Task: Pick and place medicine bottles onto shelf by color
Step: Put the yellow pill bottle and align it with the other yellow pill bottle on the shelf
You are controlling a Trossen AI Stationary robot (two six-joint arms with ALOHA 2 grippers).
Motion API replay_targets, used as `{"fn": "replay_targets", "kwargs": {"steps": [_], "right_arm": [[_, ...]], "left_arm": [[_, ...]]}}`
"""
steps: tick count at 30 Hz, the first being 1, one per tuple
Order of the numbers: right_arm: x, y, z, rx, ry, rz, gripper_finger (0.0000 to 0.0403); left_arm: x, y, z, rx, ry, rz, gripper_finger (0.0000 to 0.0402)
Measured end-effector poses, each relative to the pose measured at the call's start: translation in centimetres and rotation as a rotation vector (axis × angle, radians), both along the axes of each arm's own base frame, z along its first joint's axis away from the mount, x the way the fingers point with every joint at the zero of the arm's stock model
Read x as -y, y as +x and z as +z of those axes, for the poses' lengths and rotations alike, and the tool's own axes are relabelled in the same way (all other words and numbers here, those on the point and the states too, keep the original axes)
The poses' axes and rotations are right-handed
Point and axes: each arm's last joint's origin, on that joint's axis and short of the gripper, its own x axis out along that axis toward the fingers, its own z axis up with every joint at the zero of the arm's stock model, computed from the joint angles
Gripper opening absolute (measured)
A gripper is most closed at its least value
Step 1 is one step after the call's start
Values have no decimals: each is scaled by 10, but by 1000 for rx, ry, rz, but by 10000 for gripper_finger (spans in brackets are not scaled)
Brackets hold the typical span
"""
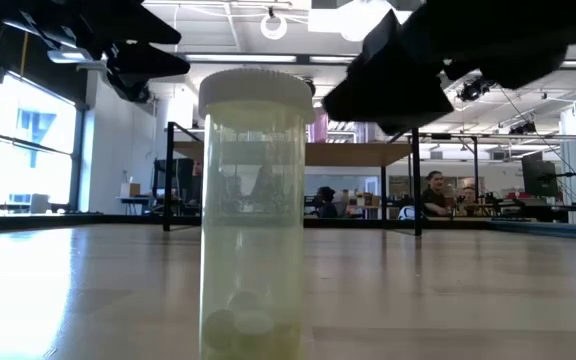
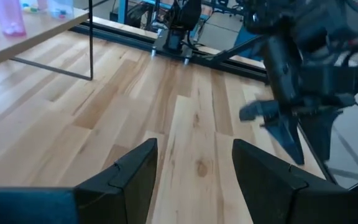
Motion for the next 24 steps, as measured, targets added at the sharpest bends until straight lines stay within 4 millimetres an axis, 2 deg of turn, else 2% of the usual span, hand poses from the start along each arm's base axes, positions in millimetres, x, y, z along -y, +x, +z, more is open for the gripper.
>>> {"fn": "replay_targets", "kwargs": {"steps": [10, 24], "right_arm": [[-24, 18, -36, -46, -44, 17, 211], [-32, 30, -67, 32, -28, 9, 211]], "left_arm": [[1, 0, 1, 10, -27, 3, 197], [1, 0, 0, 2, -25, 3, 197]]}}
